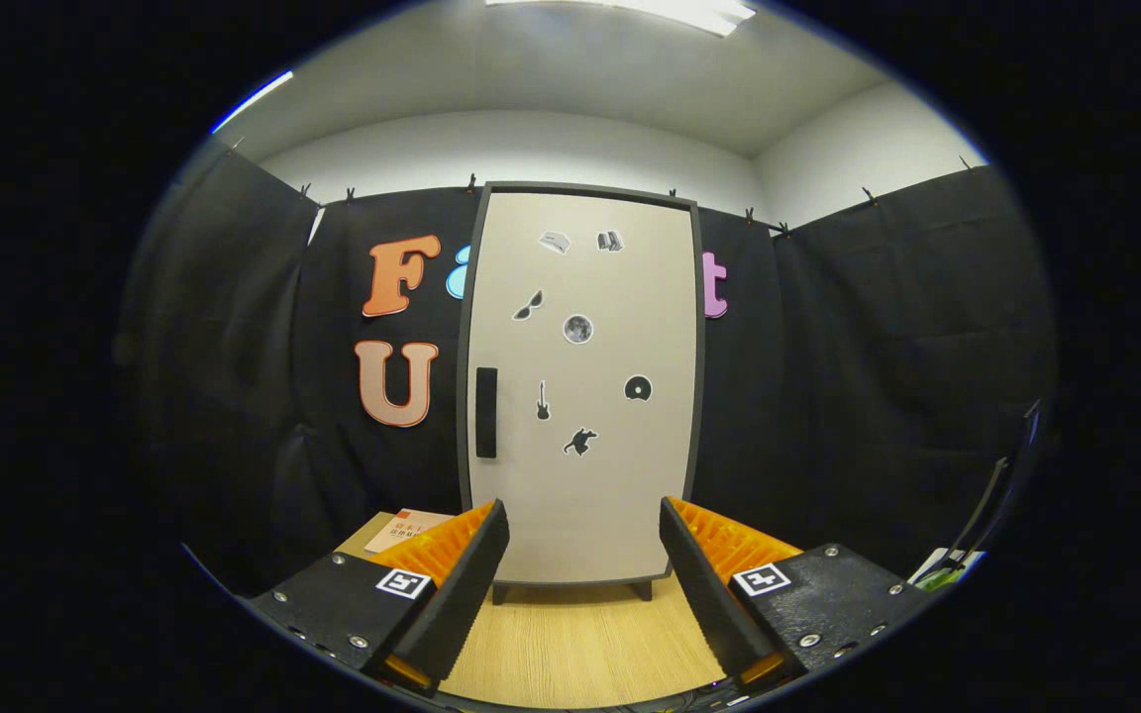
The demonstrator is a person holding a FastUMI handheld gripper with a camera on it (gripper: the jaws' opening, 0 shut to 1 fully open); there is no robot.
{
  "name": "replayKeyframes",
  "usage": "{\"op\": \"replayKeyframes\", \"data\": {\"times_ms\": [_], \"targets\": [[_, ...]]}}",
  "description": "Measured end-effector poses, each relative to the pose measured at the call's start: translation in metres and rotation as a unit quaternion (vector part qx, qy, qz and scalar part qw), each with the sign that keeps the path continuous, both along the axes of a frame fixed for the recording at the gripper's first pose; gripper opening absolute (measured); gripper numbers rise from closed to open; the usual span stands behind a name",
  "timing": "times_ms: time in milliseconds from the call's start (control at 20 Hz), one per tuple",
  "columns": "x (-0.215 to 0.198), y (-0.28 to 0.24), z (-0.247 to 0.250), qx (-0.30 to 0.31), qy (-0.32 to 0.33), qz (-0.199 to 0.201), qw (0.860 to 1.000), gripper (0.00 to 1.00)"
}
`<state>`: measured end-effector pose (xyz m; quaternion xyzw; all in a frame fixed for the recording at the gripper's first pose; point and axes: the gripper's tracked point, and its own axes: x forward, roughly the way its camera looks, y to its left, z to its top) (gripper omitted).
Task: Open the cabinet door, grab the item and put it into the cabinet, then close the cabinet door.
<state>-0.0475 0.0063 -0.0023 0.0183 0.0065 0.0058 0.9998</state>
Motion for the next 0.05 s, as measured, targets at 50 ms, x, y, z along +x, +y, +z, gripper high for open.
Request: {"op": "replayKeyframes", "data": {"times_ms": [50], "targets": [[-0.0007,-0.0003,-0.001,-0.001,0.001,0.0,1.0,0.95]]}}
